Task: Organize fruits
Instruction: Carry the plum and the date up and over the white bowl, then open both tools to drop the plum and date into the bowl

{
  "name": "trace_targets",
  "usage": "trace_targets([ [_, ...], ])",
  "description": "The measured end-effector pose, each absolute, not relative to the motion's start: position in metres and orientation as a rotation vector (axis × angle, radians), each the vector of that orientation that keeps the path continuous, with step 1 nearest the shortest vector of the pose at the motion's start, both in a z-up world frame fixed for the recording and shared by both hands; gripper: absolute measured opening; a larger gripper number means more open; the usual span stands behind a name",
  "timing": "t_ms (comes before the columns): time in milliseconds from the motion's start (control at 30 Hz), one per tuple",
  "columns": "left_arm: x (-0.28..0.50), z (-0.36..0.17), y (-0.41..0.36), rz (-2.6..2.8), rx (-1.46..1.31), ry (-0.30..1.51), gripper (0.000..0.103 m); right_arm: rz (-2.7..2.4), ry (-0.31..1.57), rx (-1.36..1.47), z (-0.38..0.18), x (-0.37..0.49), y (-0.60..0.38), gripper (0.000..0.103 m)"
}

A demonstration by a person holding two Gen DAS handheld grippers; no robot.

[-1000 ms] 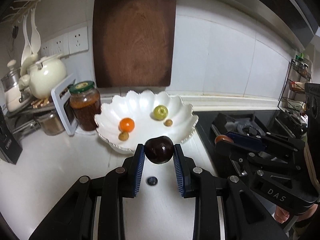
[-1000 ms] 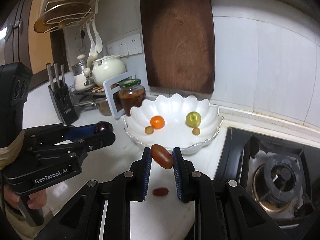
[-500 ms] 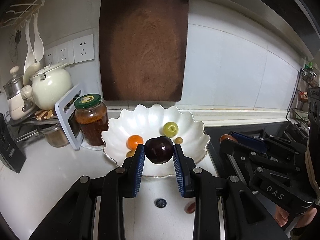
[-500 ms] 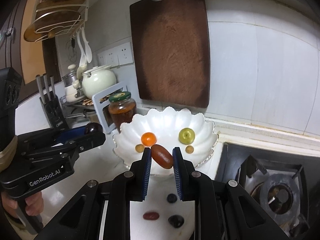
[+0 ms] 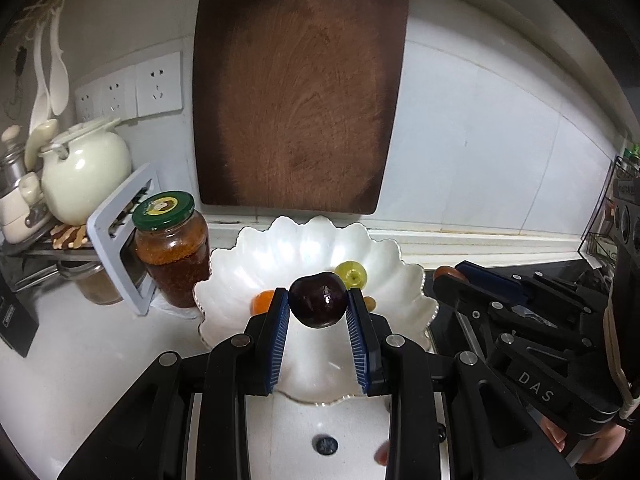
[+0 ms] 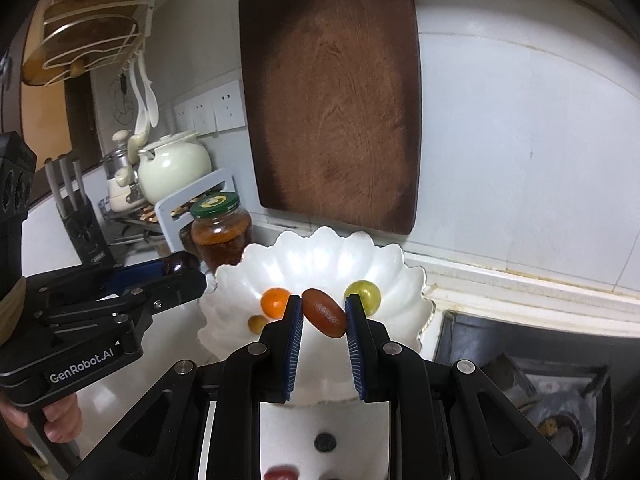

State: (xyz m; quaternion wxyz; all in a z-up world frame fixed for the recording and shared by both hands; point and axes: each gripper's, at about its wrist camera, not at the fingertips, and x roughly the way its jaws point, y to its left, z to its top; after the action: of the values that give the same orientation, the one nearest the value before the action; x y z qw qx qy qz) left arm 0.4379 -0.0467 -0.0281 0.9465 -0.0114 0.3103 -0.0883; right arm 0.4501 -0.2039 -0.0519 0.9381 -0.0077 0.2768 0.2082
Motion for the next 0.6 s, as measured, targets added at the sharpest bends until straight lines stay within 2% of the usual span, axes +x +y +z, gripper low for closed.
trace_targets([
  [600,0.532,-0.058,-0.046,-0.173,-0.002,0.811,0.029,0.382,0.745,-0.057,-0.082,0.544,-0.186,0.023],
])
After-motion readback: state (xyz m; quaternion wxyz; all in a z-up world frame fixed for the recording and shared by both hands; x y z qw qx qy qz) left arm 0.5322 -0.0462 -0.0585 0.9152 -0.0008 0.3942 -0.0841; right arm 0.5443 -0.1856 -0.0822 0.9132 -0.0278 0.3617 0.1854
